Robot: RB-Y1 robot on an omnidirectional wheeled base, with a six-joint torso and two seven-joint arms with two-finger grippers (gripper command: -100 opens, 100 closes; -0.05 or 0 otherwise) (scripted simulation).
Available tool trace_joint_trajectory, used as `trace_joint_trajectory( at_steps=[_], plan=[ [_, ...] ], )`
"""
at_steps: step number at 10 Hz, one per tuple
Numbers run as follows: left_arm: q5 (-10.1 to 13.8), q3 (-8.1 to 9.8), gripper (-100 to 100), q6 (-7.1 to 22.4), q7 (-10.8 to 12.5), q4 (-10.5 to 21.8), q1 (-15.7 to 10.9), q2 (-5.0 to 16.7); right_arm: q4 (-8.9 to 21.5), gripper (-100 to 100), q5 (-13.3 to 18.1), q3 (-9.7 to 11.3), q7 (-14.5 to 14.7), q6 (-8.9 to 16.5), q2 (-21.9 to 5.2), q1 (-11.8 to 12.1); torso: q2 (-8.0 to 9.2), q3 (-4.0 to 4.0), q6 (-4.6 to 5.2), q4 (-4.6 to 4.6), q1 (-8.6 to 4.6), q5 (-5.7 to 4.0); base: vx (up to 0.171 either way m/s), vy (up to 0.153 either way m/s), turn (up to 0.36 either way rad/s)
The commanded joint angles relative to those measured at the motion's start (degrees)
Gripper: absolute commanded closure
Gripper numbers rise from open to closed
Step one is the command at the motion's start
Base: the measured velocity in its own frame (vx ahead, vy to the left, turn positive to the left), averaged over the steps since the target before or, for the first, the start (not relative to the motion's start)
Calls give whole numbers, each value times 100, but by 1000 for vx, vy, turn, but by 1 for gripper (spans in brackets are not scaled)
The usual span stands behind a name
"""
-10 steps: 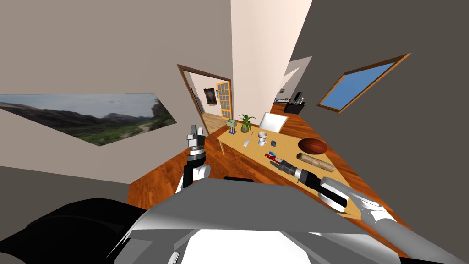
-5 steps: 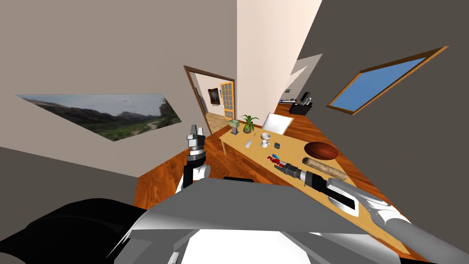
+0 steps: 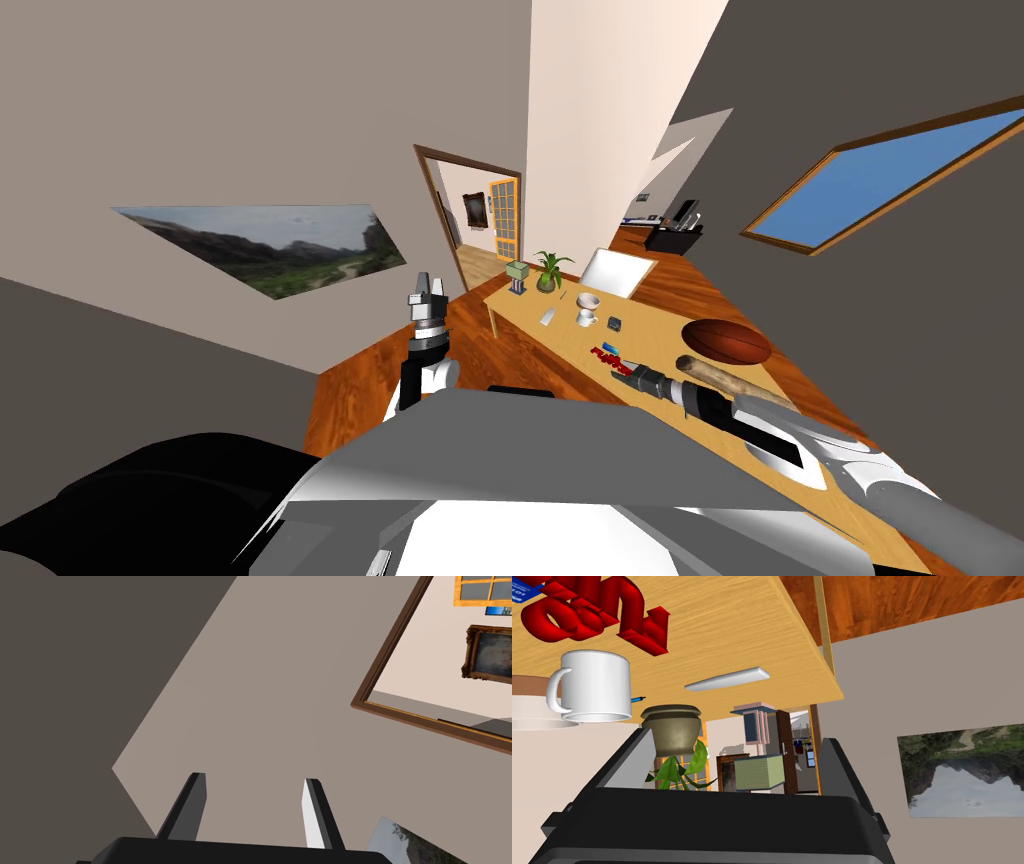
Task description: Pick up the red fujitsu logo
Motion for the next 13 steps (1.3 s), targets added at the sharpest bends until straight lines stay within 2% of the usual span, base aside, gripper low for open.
trace_joint_trajectory(
  at_steps=[1,3,4,5,7,8,9,10,11,12,13],
  plan=[
    [0,0,0,0,0,0,0,0,286,-100,144,212,73,-58,-151,-106,0,0,0,0,0,0,45,-2,181],
    [0,0,0,0,0,0,0,0,505,-100,144,212,73,-58,-151,-106,-1,0,0,0,-1,-1,28,-1,42],
    [0,0,0,0,0,0,0,0,676,-100,270,402,145,-100,-244,-193,6,4,1,2,2,0,31,11,180],
    [0,0,0,0,0,0,-1,0,846,-100,270,402,145,-100,-244,-193,2,2,-5,1,4,1,36,6,118],
    [0,0,0,0,0,0,0,0,1433,-100,508,782,293,-179,-359,-357,-2,-1,-5,0,4,1,53,13,235],
    [0,0,0,0,0,0,0,0,1512,-100,508,782,293,-179,-359,-357,-9,-5,-4,-2,6,2,56,1,80],
    [0,0,0,0,0,0,1,0,1673,-100,621,969,368,-214,-385,-434,-6,-4,2,-1,4,1,52,-1,154],
    [0,0,0,0,0,0,0,0,1825,-100,621,969,368,-214,-385,-434,-6,-3,-2,-1,2,0,43,3,96],
    [0,0,0,0,0,0,0,0,1996,-100,727,1152,443,-247,-393,-508,-2,-1,2,0,4,1,37,21,150],
    [0,0,0,0,0,0,0,0,1903,-100,727,1152,443,-247,-393,-508,0,0,-2,0,11,3,37,15,97],
    [0,0,0,0,0,0,0,0,2060,-100,727,1152,443,-247,-393,-508,1,0,1,0,10,1,20,6,-2]
  ],
)
